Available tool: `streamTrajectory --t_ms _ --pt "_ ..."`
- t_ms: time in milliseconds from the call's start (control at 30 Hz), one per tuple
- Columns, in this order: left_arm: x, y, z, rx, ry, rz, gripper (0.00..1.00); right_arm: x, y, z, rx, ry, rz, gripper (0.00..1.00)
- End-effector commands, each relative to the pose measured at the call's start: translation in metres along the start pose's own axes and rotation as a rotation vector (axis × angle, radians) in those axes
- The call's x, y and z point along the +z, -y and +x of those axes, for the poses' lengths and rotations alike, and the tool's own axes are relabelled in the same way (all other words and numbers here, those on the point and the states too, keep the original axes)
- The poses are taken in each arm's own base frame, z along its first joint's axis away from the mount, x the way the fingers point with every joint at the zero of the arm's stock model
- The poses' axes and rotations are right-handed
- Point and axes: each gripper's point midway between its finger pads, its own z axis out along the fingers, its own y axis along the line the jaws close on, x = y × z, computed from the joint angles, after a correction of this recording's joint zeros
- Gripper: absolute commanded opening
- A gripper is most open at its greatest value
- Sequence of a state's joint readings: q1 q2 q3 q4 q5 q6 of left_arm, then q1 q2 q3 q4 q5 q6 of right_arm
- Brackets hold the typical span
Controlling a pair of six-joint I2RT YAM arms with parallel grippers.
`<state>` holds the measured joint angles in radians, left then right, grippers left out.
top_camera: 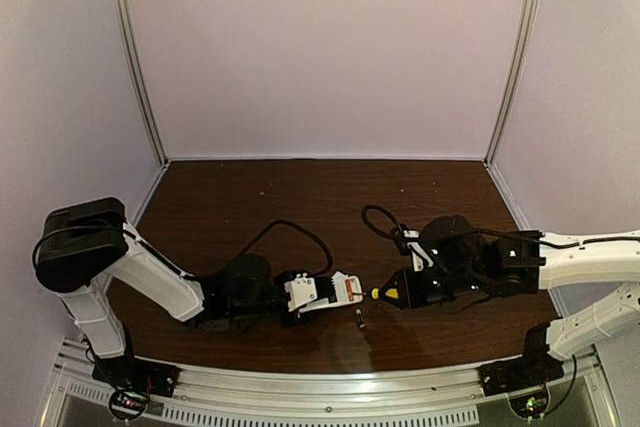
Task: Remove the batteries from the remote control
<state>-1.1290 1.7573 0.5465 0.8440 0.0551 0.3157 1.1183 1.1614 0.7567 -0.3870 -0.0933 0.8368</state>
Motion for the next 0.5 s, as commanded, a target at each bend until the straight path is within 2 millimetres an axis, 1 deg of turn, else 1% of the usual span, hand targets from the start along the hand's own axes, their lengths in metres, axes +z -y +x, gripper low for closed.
streamTrajectory --t_ms 0,300,467 --pt "0.006 -0.012 -0.032 0.014 0.114 -0.033 0.00 0.005 -0.010 -0.003 0.017 0.005 -0.059 0.00" --pt "0.011 -0.011 -0.027 0.012 0.102 -0.034 0.00 0.009 -0.007 -0.002 0.039 -0.002 -0.091 0.00" --pt "0.014 -0.010 -0.024 0.011 0.095 -0.034 0.00 0.011 0.002 -0.002 0.056 -0.005 -0.073 0.00"
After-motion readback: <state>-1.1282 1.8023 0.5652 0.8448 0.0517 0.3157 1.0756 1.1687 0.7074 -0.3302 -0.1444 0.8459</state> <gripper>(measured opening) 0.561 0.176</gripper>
